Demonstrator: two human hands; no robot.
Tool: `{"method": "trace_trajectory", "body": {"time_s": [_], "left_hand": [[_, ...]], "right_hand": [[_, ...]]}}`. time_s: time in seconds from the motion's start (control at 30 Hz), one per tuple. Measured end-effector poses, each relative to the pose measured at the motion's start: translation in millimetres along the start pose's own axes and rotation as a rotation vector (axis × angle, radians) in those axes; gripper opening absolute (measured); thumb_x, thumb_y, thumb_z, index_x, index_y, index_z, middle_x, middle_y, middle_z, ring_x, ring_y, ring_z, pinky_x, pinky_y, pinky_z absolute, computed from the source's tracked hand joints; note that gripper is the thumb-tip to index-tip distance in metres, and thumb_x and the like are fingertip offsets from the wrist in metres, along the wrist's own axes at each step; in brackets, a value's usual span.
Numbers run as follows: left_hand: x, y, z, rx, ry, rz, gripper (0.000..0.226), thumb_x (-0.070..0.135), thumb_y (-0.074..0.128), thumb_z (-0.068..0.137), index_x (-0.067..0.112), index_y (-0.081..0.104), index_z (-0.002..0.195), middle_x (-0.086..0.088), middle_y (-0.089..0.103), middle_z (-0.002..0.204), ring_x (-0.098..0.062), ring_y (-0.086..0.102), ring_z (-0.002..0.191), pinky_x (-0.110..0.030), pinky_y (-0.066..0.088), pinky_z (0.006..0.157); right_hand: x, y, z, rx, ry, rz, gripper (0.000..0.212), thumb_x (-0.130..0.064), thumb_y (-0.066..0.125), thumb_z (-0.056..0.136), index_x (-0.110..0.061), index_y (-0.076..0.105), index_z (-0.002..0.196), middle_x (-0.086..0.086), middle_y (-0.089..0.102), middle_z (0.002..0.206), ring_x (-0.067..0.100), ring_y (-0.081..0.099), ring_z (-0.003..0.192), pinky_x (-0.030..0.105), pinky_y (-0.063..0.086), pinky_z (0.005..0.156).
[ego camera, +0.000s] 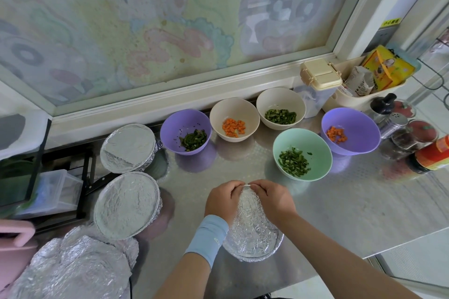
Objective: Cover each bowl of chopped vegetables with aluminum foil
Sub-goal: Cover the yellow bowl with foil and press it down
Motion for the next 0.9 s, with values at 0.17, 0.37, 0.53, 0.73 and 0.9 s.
{"method": "trace_trajectory", "body": {"time_s": [0.17,0.37,0.53,0.73,0.9], "left_hand": [[-0.8,4.0,-7.2,0.048,-0.049,0.032,0.021,0.027,0.053,0.098,0.026,0.073,0.105,0.011,0.073,0.096,-0.008,0.064,0.088,-0.023,0.049,0.081],[-1.3,0.9,-6.4,0.061,-0.027,0.056,0.030,0.014,0.050,0.094,0.025,0.069,0.114,0.010,0.071,0.109,-0.010,0.065,0.102,-0.028,0.051,0.090],[6.8,4.3,0.4,-0.070,0.051,0.090,0.030,0.017,0.051,0.096,0.028,0.071,0.116,0.012,0.071,0.115,-0.006,0.063,0.105,-0.020,0.048,0.093],[5.6,6.3,-1.4,-0.025,0.025,0.102,0.022,0.027,0.053,0.098,0.028,0.072,0.109,0.011,0.073,0.103,-0.010,0.065,0.094,-0.025,0.050,0.084],[3.8,6.2,-8.4,0.058,-0.061,0.119,0.024,0.027,0.047,0.100,0.028,0.070,0.110,0.011,0.072,0.103,-0.013,0.065,0.094,-0.028,0.051,0.083]], "right_hand": [[-1.5,-1.9,1.3,-0.084,-0.026,-0.095,0.020,-0.041,0.050,0.099,-0.036,0.068,0.105,-0.018,0.064,0.084,0.006,0.057,0.079,0.021,0.039,0.064],[1.2,-4.2,-3.0,-0.032,-0.019,-0.050,0.015,-0.042,0.059,0.094,-0.036,0.069,0.103,-0.017,0.068,0.084,0.003,0.060,0.077,0.019,0.045,0.066],[1.4,-1.2,-3.5,-0.007,-0.033,-0.034,0.017,-0.041,0.060,0.094,-0.034,0.074,0.100,-0.013,0.070,0.079,0.007,0.060,0.072,0.020,0.044,0.062],[1.5,-0.7,-2.3,-0.026,-0.033,-0.033,0.020,-0.043,0.060,0.094,-0.033,0.075,0.101,-0.015,0.071,0.082,0.004,0.062,0.075,0.020,0.048,0.066],[0.8,-8.2,-4.3,-0.035,0.003,0.007,0.025,-0.042,0.066,0.090,-0.034,0.070,0.113,-0.017,0.071,0.102,0.004,0.066,0.095,0.023,0.052,0.086]]}}
Point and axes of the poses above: each hand's wrist, its own z-axis towards the middle knuckle, its own y-axis out of the palm, x = y × z, the point moved 2 cm from there along z, towards the middle knuckle
